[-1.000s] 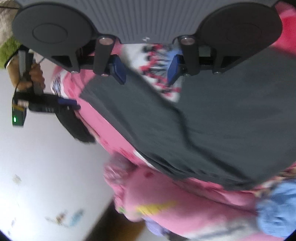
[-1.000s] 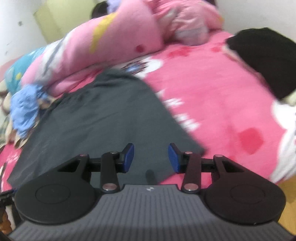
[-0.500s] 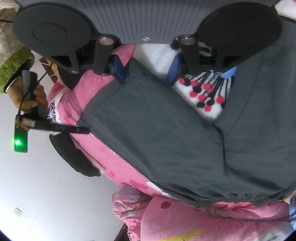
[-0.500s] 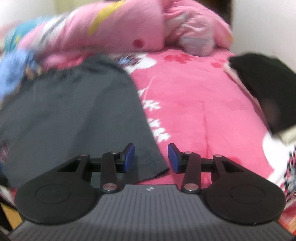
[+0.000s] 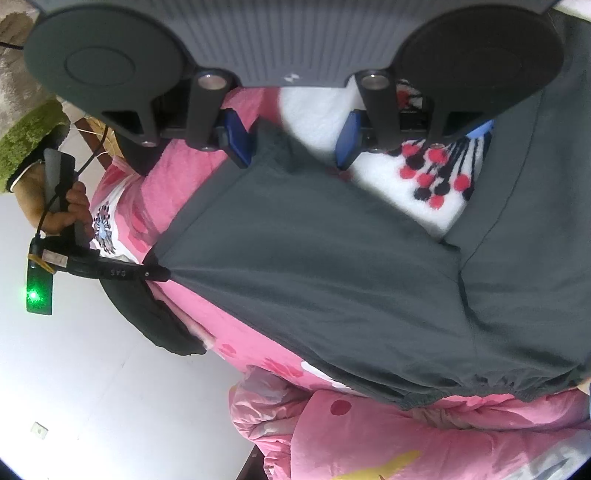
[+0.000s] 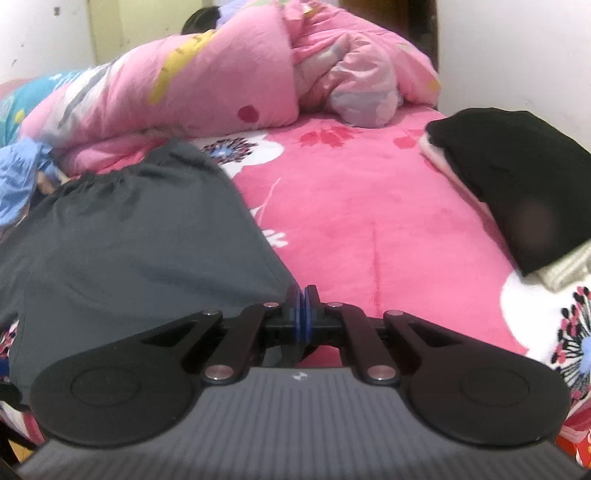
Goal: Fold clothes
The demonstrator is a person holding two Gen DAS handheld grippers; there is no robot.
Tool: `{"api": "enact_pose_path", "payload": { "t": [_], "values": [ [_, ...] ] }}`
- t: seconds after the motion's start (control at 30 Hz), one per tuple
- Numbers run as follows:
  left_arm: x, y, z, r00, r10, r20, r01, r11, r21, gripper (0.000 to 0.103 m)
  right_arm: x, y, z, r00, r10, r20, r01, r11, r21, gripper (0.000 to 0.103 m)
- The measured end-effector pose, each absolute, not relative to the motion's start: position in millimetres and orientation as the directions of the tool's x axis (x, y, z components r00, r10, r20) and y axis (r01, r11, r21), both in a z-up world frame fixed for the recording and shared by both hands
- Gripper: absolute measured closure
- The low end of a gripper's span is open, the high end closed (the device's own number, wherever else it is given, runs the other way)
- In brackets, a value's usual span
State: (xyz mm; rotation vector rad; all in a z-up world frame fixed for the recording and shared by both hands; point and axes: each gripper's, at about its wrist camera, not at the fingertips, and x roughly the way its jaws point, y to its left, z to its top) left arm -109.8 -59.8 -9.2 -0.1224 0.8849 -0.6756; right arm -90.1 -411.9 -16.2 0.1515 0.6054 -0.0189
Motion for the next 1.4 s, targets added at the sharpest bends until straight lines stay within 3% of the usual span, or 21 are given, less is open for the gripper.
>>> {"api": "enact_pose_path", "payload": {
  "t": [0.4,0.53,0.77,0.8,0.87,0.97,1.13,1.4],
  "values": [
    [-103.6,-68.1,-11.2,0.462,-0.572,-0.678,0.477,0.805,-0.354,0.052,-79.0,-432.9,-46.3,0.793,-0.015,-0.609,0.154,0.972,0.177,0.102],
    [-106.2,-77.7,-9.3,0.487,-0.561,-0.67,0.486,0.811,-0.326,0.063,-79.0,-440.7,-47.9,0.795,0.011,-0.606,0.165,0.958,0.233,0.102],
    [-111.5,-85.9,-12.3,0.448,-0.606,-0.657,0.486,0.782,-0.39,0.065,-79.4,-449.0,-47.0,0.801,0.046,-0.597,0.159,0.945,0.285,0.102],
    [-111.7,-85.5,-12.4,0.45,-0.603,-0.659,0.476,0.786,-0.395,0.068,-79.1,-449.5,-47.6,0.802,0.048,-0.595,0.158,0.944,0.289,0.102],
    [-111.9,-84.4,-12.5,0.453,-0.597,-0.662,0.453,0.794,-0.406,0.089,-78.4,-450.6,-46.5,0.805,0.052,-0.592,0.154,0.944,0.291,0.102],
    [-112.4,-80.9,-10.9,0.448,-0.603,-0.66,0.426,0.793,-0.435,0.097,-80.8,-450.3,-38.1,0.814,0.054,-0.578,0.142,0.947,0.288,0.102],
    [-124.5,-72.4,-0.4,0.391,-0.686,-0.613,0.441,0.725,-0.53,0.099,-93.9,-445.9,-10.3,0.847,0.034,-0.531,0.116,0.962,0.246,0.102],
    [-122.2,-83.6,-22.7,0.342,-0.681,-0.647,0.426,0.726,-0.54,0.098,-84.8,-444.9,-23.3,0.815,-0.044,-0.578,0.152,0.979,0.139,0.102]
  ]
}}
